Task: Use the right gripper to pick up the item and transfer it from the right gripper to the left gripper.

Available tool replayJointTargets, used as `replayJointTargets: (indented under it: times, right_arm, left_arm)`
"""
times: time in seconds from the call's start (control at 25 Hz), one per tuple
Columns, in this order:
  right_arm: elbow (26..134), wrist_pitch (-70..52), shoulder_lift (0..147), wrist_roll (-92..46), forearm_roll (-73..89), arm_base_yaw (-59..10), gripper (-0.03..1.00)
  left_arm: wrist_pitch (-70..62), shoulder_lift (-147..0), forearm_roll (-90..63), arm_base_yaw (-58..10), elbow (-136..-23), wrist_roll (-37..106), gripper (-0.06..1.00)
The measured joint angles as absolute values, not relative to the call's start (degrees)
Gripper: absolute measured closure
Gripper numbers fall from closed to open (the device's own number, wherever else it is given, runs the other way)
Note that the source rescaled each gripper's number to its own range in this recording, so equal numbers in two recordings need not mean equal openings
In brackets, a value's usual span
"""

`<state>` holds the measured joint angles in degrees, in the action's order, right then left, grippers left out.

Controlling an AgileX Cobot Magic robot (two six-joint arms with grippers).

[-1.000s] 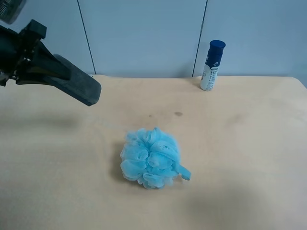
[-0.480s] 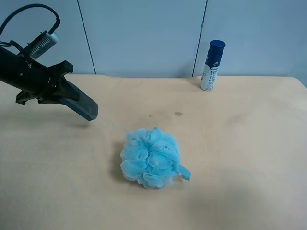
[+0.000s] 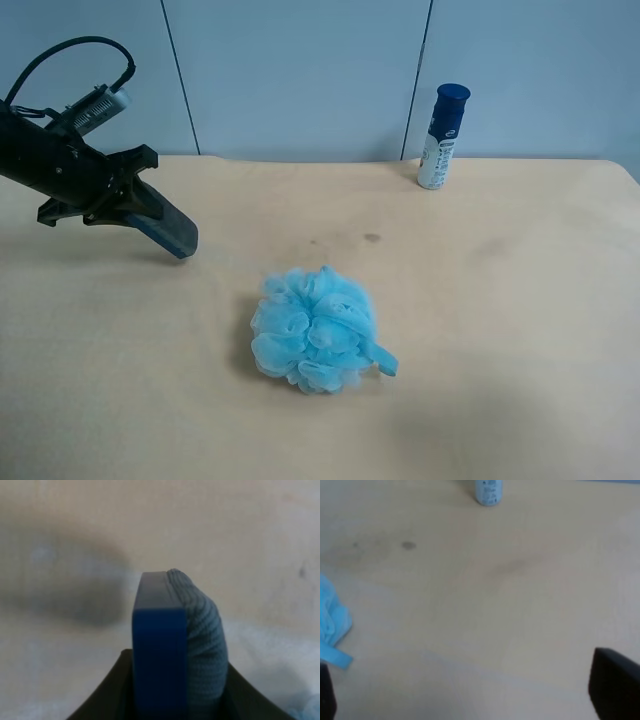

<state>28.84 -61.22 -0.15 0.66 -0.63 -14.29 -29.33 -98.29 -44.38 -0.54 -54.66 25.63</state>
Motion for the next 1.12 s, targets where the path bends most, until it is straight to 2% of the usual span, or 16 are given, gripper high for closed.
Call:
replayJointTargets:
  times: [0.36, 0.4, 0.44, 0.48, 0.56, 0.64, 0.68, 0.84, 1.12]
  right_arm:
    - [28.8, -61.2, -0.2, 0.7, -0.6, -14.3, -0.03]
    - [28.8, -61.2, -0.2, 0.7, -0.6, -14.3, -0.03]
    - [28.8, -61.2, -0.2, 0.7, -0.6, -14.3, -0.03]
    - [28.8, -61.2, -0.2, 0.7, -0.6, -14.3, -0.03]
    - [28.8, -61.2, -0.2, 0.7, -0.6, -14.3, -0.03]
    - [28.8, -61.2, -0.2, 0.7, -0.6, -14.3, -0.03]
    - [28.8, -61.2, -0.2, 0.7, -0.6, -14.3, -0.03]
    - [28.8, -61.2, -0.2, 0.7, -0.6, -14.3, -0.03]
    - [28.8, -61.2, -0.2, 0.7, -0.6, -14.3, -0.03]
  left_arm:
    - [-30.0, -98.3, -40.8, -0.5, -54.7, 25.7, 0.94]
    - [-29.9, -98.3, -40.2, -0.5, -54.7, 25.7, 0.90]
    - [-29.7, -98.3, -39.4, -0.5, -54.7, 25.7, 0.81]
    - [-29.4, -98.3, -38.9, -0.5, -54.7, 25.7, 0.64]
    - [-28.4, -98.3, -38.6, -0.5, -54.7, 25.7, 0.22]
    - [-28.0, -98.3, -38.4, -0.5, -54.7, 25.7, 0.04]
    - [-28.0, -98.3, -38.3, -0.5, -54.7, 25.7, 0.00]
    - [-28.0, -98.3, -38.1, -0.5, -54.7, 25.7, -0.04]
    - [-28.4, -96.3, -37.9, -0.5, -54.7, 25.7, -0.04]
